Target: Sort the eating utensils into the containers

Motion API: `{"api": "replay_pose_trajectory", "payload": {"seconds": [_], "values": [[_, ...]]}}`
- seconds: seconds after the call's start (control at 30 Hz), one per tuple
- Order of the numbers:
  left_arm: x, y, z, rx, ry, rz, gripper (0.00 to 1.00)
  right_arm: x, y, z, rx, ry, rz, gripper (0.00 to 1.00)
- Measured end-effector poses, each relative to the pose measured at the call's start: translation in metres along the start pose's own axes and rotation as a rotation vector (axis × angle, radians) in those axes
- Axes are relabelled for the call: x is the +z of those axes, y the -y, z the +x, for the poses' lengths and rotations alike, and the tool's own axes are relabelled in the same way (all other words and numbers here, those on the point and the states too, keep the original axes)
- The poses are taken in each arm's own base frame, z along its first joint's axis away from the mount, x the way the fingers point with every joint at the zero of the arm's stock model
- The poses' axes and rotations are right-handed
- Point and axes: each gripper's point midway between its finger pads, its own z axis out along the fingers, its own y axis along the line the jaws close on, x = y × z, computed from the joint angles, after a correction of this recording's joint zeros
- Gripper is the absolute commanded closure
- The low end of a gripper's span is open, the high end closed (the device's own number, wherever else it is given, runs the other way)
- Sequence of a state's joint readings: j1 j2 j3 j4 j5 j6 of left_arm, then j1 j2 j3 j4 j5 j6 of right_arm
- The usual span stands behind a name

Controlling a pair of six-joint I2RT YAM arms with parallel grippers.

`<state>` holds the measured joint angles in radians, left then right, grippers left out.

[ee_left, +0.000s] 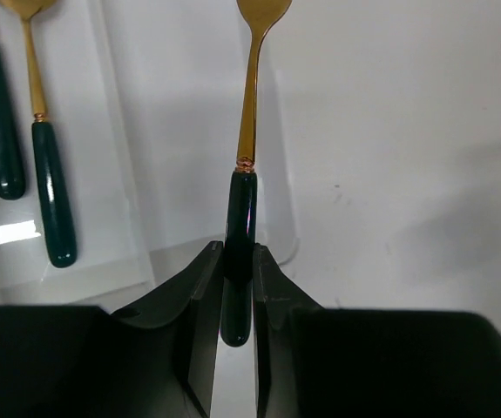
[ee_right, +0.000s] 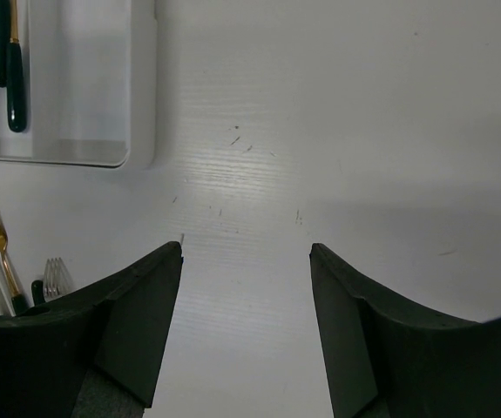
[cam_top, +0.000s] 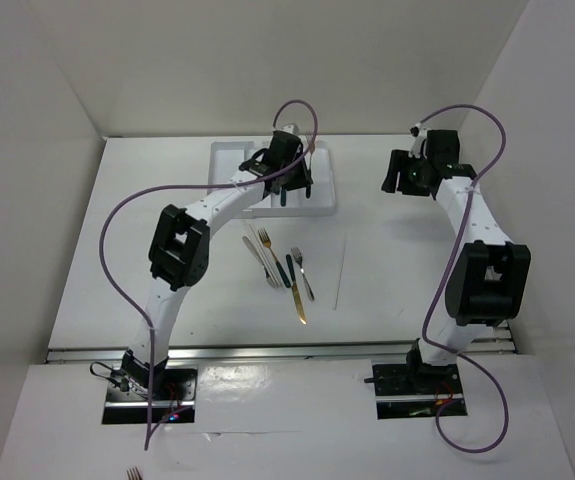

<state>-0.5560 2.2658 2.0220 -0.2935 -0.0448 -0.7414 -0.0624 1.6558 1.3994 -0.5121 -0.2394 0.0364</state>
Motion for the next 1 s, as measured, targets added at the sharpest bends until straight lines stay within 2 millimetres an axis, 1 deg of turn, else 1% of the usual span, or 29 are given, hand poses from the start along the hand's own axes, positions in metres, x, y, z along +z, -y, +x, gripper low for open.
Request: {"api": "replay_pose_trajectory", "payload": {"seconds": [0.07,0.17,0.27,0.37,0.43,0.67,0.77,0.8,0.83,0.87,0.93,1.0], "values": [[0.013,-0.015,0.009,-0.004,-0.019,-0.03,1.0,0.0,0.002,0.001,0.005,-0.001,0.005,0.32],[0.025,-0.032,0.016,-0.008,-0.038,-0.056,1.0,0.0,0.004,0.0,0.011,0.002,0.007,0.32],[0.036,-0.041,0.019,-0.012,-0.042,-0.068,1.0,0.0,0.005,0.001,0.014,-0.001,0.007,0.32],[0.043,-0.047,0.021,-0.016,-0.046,-0.071,1.0,0.0,0.006,0.002,0.02,-0.004,0.005,0.32],[0.046,-0.047,0.023,-0.017,-0.051,-0.066,1.0,0.001,0.007,0.002,0.022,-0.005,0.004,0.32],[0.057,-0.034,0.024,-0.018,-0.054,0.013,1.0,0.002,0.008,0.004,0.028,-0.01,-0.001,0.32],[0.06,-0.032,0.027,-0.018,-0.058,0.032,0.99,0.004,0.01,0.006,0.034,-0.017,-0.005,0.32],[0.062,-0.032,0.028,-0.018,-0.06,0.036,0.91,0.005,0.01,0.007,0.035,-0.021,-0.006,0.32],[0.063,-0.033,0.029,-0.018,-0.064,0.037,0.65,0.006,0.011,0.008,0.037,-0.024,-0.006,0.32],[0.064,-0.033,0.031,-0.017,-0.068,0.04,0.54,0.007,0.011,0.009,0.038,-0.027,-0.006,0.32],[0.066,-0.033,0.033,-0.013,-0.072,0.048,0.38,0.008,0.011,0.01,0.039,-0.032,-0.007,0.32],[0.067,-0.032,0.034,-0.012,-0.073,0.057,0.35,0.009,0.011,0.012,0.041,-0.036,-0.009,0.32]]}}
